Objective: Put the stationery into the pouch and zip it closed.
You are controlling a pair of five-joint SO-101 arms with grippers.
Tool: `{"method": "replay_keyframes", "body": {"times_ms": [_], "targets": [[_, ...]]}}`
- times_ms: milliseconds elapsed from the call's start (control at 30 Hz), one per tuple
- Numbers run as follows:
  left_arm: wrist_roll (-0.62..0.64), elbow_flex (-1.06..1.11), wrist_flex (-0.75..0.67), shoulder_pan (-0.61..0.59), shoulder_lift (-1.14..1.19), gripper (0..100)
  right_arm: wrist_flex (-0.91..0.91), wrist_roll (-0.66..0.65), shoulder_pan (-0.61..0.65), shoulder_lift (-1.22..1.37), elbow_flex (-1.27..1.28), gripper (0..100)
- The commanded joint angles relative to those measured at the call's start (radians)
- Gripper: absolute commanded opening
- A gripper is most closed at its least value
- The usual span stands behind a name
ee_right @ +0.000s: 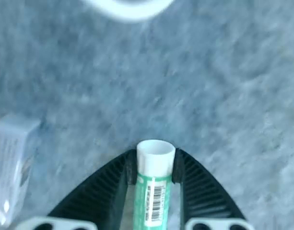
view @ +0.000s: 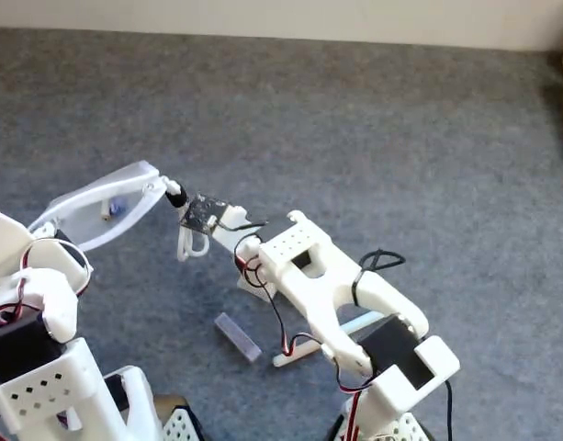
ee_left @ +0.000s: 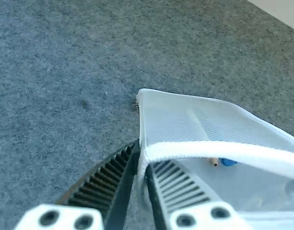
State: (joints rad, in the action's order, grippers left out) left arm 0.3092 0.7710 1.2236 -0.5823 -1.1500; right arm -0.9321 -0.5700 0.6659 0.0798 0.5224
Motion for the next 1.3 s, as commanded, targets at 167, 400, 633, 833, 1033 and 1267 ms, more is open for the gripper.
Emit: {"method": "replay_keyframes", "body": {"times_ms": [167, 400, 633, 833, 1033, 1267], "targets": [[0.002, -0.005, -0.023, -0.012, 0.001, 1, -0.082, -0.014, -0.016, -0.007, -0.045, 11.6], [0.002, -0.005, -0.021, -0.012, 0.001, 1, -0.082, -0.014, -0.016, -0.007, -0.038, 11.5], [0.002, -0.005, -0.021, -0.012, 0.001, 1, -0.085, -0.014, -0.001, -0.015, -0.041, 1.2], [0.002, -0.005, -0.021, -0.012, 0.001, 1, -0.085, -0.014, 0.001, -0.016, -0.044, 0.5], [0.002, -0.005, -0.025, -0.012, 0.001, 1, -0.174, -0.011, 0.002, -0.022, -0.070, 0.5], [0.003, -0.005, -0.025, -0.007, 0.001, 1, -0.323, -0.009, 0.002, -0.139, -0.151, 0.5]]}}
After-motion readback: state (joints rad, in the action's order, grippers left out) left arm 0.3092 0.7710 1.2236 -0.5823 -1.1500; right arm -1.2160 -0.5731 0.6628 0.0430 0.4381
